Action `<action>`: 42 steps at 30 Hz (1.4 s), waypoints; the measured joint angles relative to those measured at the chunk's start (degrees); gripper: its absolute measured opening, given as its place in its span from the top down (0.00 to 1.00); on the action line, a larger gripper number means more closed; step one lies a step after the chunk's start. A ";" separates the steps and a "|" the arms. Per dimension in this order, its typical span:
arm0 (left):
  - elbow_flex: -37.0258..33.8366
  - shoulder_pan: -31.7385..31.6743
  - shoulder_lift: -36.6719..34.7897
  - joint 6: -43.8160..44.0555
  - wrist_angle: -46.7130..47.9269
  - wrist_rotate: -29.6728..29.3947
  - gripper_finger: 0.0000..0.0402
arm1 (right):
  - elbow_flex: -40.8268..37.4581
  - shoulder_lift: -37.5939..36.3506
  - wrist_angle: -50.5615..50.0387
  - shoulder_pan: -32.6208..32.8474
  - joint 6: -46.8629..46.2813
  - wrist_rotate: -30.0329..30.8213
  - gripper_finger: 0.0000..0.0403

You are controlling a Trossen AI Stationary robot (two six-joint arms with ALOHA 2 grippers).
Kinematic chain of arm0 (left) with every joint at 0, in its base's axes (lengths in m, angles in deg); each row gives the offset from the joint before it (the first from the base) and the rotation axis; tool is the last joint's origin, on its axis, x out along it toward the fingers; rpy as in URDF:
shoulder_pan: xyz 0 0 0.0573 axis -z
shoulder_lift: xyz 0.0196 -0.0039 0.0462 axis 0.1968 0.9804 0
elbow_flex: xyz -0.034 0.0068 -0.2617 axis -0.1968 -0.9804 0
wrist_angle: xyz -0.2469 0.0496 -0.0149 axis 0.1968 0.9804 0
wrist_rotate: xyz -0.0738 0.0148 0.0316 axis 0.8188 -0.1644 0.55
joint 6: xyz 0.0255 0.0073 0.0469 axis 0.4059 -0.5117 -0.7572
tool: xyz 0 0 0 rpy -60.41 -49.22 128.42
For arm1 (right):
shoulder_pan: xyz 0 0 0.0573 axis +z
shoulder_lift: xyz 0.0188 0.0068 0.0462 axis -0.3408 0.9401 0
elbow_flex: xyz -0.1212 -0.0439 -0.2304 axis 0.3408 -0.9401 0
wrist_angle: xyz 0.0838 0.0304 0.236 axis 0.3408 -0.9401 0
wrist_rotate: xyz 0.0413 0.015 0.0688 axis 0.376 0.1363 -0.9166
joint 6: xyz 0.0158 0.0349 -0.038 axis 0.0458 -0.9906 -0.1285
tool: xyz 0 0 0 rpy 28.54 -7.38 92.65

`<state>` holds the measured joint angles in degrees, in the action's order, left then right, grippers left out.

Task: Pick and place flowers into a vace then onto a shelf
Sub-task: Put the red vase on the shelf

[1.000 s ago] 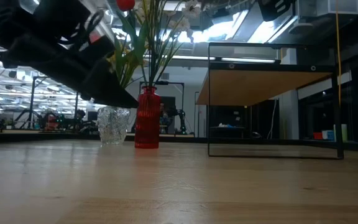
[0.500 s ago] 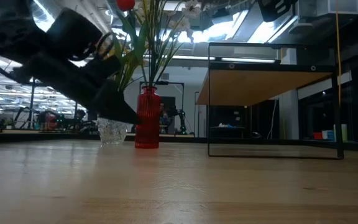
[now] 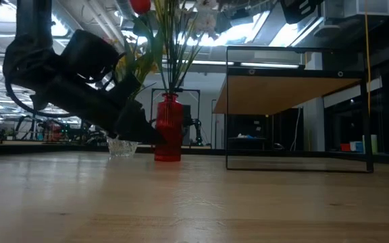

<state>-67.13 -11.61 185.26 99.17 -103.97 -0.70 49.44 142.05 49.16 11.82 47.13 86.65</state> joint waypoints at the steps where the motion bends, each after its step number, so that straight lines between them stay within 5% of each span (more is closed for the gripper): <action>1: 0.00 -0.34 0.38 0.00 -0.23 0.38 0.35 | 0.00 0.00 0.00 0.00 0.00 0.00 0.99; 14: 2.70 -3.45 2.25 -1.00 -1.54 9.08 0.35 | 0.00 0.00 -0.33 0.00 0.04 0.00 0.99; 30: 6.15 -4.08 2.25 -5.09 -0.78 11.86 0.35 | 0.00 0.00 -0.35 -0.07 0.04 0.02 0.99; 42: 6.25 -5.14 2.03 -4.62 0.50 13.62 0.45 | 0.00 0.00 -0.37 -0.07 0.04 0.02 0.99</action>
<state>-60.88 -16.75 187.29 94.55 -103.47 12.92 49.44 142.05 48.79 11.76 47.17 86.67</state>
